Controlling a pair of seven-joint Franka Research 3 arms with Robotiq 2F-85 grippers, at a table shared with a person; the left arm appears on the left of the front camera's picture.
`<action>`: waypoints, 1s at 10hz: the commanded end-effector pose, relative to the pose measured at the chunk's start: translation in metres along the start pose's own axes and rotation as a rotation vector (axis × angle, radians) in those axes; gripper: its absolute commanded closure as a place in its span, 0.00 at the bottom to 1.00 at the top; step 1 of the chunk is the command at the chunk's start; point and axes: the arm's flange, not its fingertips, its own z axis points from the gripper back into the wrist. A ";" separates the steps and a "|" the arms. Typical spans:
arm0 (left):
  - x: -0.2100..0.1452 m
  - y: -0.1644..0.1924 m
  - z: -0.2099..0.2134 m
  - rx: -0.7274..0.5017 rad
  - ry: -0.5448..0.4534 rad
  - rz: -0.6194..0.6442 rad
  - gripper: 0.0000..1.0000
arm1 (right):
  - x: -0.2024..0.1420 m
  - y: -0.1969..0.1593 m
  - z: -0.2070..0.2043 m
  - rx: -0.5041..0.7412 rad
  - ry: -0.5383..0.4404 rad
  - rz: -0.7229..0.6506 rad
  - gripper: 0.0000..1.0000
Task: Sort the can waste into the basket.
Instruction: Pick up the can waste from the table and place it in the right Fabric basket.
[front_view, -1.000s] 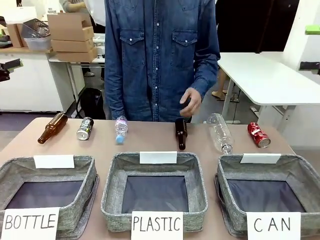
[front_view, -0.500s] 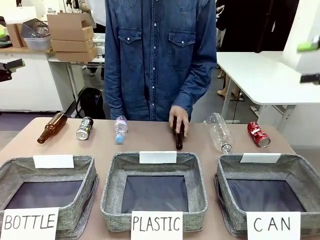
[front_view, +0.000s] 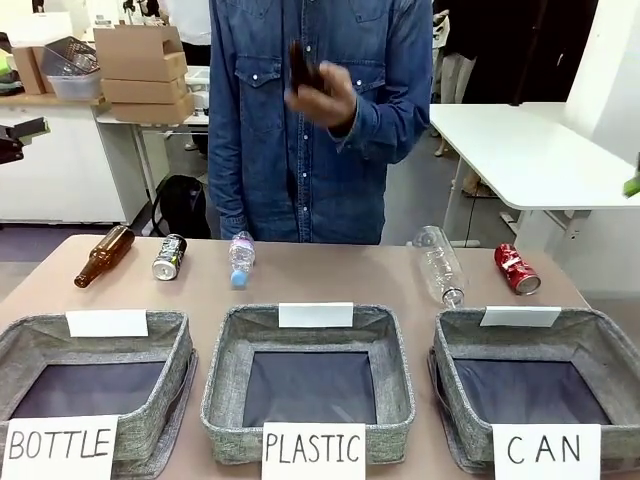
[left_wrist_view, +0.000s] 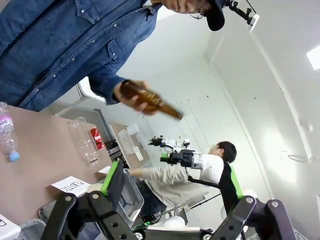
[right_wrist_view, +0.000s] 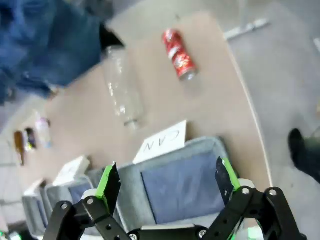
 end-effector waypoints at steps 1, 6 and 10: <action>0.001 -0.003 -0.002 -0.019 -0.012 0.010 0.00 | -0.004 0.006 -0.014 0.019 0.060 0.050 0.00; 0.001 -0.003 -0.002 -0.019 -0.012 0.010 0.00 | 0.042 0.007 -0.058 -0.122 -0.044 -0.015 0.00; 0.000 0.000 0.000 0.000 -0.001 0.001 0.00 | 0.101 0.009 -0.208 -0.194 0.159 -0.039 0.00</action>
